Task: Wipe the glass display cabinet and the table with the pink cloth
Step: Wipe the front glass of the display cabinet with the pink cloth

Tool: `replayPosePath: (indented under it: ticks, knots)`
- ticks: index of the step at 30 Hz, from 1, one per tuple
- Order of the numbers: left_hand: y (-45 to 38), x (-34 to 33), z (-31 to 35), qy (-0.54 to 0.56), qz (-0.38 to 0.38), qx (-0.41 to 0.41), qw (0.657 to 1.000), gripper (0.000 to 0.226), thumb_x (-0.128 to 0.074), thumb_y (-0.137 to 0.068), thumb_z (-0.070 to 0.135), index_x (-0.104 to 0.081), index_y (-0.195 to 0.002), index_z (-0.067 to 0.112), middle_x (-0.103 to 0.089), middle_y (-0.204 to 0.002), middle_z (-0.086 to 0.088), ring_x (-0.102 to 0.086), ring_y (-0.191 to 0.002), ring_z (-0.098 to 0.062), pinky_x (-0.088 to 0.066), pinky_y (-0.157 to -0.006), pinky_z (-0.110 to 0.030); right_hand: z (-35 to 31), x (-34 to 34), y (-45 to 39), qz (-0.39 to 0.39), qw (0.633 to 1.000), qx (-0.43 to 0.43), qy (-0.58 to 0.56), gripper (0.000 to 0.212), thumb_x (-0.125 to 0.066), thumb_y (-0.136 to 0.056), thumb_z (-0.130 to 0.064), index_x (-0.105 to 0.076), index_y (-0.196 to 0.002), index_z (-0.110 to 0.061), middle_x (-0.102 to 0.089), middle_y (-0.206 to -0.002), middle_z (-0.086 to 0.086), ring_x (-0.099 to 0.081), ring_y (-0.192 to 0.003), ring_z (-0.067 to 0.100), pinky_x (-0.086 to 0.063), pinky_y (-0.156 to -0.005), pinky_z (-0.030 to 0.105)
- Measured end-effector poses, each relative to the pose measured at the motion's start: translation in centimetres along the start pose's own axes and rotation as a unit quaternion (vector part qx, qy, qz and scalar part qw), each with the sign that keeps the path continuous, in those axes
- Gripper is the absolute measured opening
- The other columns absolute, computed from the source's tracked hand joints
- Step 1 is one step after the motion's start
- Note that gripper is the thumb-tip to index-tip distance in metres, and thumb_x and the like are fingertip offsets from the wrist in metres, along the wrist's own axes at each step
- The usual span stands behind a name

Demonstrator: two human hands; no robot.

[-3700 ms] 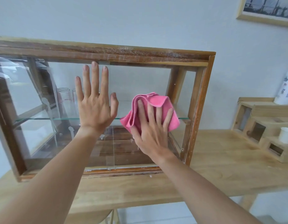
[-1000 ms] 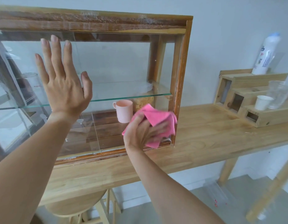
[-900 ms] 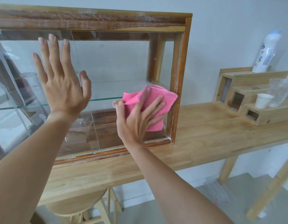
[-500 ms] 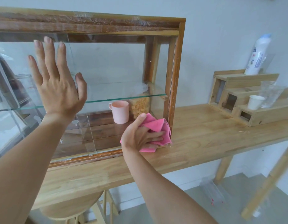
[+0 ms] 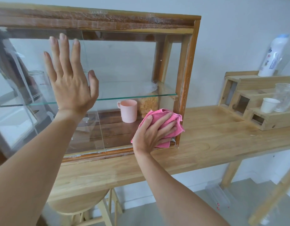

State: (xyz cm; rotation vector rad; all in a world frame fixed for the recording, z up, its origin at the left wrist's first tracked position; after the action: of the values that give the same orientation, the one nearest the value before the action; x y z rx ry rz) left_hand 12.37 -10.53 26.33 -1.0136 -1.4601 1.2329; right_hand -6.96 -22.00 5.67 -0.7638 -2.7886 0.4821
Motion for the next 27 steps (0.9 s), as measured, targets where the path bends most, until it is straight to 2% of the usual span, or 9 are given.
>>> replayPosePath:
  ticks: [2, 4, 7, 10, 12, 16, 21, 24, 27]
  knots:
    - [0.0, -0.1, -0.1, -0.004, -0.001, 0.003, 1.000, 0.064, -0.033, -0.099, 0.030, -0.018, -0.156, 0.004, -0.017, -0.161, -0.023, -0.013, -0.149, -0.045, -0.001, -0.122, -0.051, -0.9, -0.6, 0.5, -0.022, 0.998, 0.043, 0.038, 0.070, -0.017, -0.101, -0.059, 0.010, -0.161, -0.033, 0.021, -0.169, 0.009, 0.021, -0.154, 0.036, 0.003, -0.118, 0.071]
    - [0.0, -0.2, -0.2, -0.010, -0.002, 0.001, 1.000, 0.064, -0.032, -0.100, 0.031, -0.018, -0.156, 0.005, -0.017, -0.162, -0.022, -0.012, -0.149, -0.043, -0.001, -0.123, -0.051, -3.3, -1.8, 2.7, -0.070, 0.966, 0.207, 0.136, 0.066, -0.015, -0.105, -0.056, 0.007, -0.162, -0.031, 0.023, -0.167, 0.016, 0.021, -0.152, 0.044, 0.011, -0.116, 0.074]
    - [0.1, -0.3, -0.2, -0.003, -0.006, 0.000, 1.000, 0.062, -0.031, -0.101, 0.029, -0.016, -0.156, 0.006, -0.015, -0.162, -0.022, -0.011, -0.150, -0.043, -0.003, -0.123, -0.052, -4.7, -4.2, 8.1, -0.187, 0.817, 0.494, 0.230, 0.059, -0.021, -0.108, -0.052, -0.009, -0.163, -0.035, 0.013, -0.170, 0.010, 0.018, -0.154, 0.039, 0.017, -0.117, 0.068]
    - [0.2, -0.3, -0.2, 0.001, 0.004, -0.001, 1.000, 0.060, -0.031, -0.101, 0.023, -0.016, -0.156, 0.007, -0.016, -0.162, -0.022, -0.011, -0.150, -0.042, -0.002, -0.123, -0.051, -3.8, -4.2, 9.2, -0.247, 0.732, 0.579, 0.261, 0.063, -0.043, -0.104, -0.042, -0.018, -0.162, -0.036, -0.023, -0.164, -0.001, -0.013, -0.154, 0.031, 0.018, -0.119, 0.061]
    - [0.1, -0.3, -0.3, 0.001, 0.004, 0.000, 1.000, 0.059, -0.032, -0.101, 0.021, -0.018, -0.156, 0.006, -0.017, -0.162, -0.022, -0.011, -0.150, -0.042, 0.000, -0.123, -0.049, -3.4, -3.7, 8.4, -0.246, 0.739, 0.567, 0.268, 0.068, -0.045, -0.104, -0.041, -0.010, -0.163, -0.036, -0.031, -0.159, -0.001, -0.027, -0.147, 0.031, 0.019, -0.119, 0.061]
    - [0.1, -0.1, -0.4, 0.004, -0.001, 0.008, 1.000, 0.060, -0.034, -0.099, 0.020, -0.019, -0.156, 0.006, -0.017, -0.162, -0.022, -0.011, -0.150, -0.042, 0.000, -0.123, -0.050, -2.7, -1.0, 3.4, -0.165, 0.820, 0.479, 0.265, 0.068, -0.041, -0.102, -0.045, -0.015, -0.163, -0.030, -0.035, -0.145, 0.007, -0.036, -0.133, 0.035, 0.011, -0.117, 0.068]
    - [0.0, 0.1, -0.1, 0.000, -0.012, 0.004, 1.000, 0.059, -0.034, -0.100, 0.020, -0.020, -0.156, 0.006, -0.019, -0.162, -0.021, -0.013, -0.150, -0.042, -0.005, -0.123, -0.053, -5.3, 1.2, -2.3, -0.066, 0.905, 0.362, 0.214, 0.067, -0.031, -0.104, -0.047, -0.003, -0.163, -0.031, -0.003, -0.169, 0.016, -0.005, -0.154, 0.045, 0.003, -0.117, 0.074]
    - [0.0, 0.1, -0.1, 0.010, -0.015, 0.011, 1.000, 0.060, -0.037, -0.099, 0.018, -0.022, -0.156, 0.009, -0.019, -0.163, -0.018, -0.013, -0.150, -0.041, -0.006, -0.123, -0.052, -8.7, -0.7, -0.5, -0.078, 0.875, 0.419, 0.227, 0.063, -0.024, -0.106, -0.051, -0.005, -0.163, -0.030, 0.004, -0.168, 0.015, 0.000, -0.153, 0.049, 0.003, -0.115, 0.077]
    - [-0.1, 0.5, -0.4, 0.028, -0.007, 0.011, 1.000, 0.057, -0.038, -0.100, 0.016, -0.025, -0.155, 0.009, -0.022, -0.162, -0.017, -0.015, -0.150, -0.039, -0.005, -0.124, -0.048, -11.1, -3.1, 3.9, -0.130, 0.773, 0.562, 0.264, 0.062, -0.038, -0.104, -0.052, -0.022, -0.161, -0.033, -0.015, -0.169, 0.011, -0.015, -0.152, 0.043, 0.004, -0.116, 0.076]
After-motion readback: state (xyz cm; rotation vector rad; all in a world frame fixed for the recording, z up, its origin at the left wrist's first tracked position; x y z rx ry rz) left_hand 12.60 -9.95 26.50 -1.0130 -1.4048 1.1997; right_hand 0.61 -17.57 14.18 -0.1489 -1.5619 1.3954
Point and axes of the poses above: each hand's wrist, its own y-axis away from the middle knuckle, its own x-axis out of the back of the hand, z = x × y, the point moved 9 cm from there along -y, towards the middle knuckle
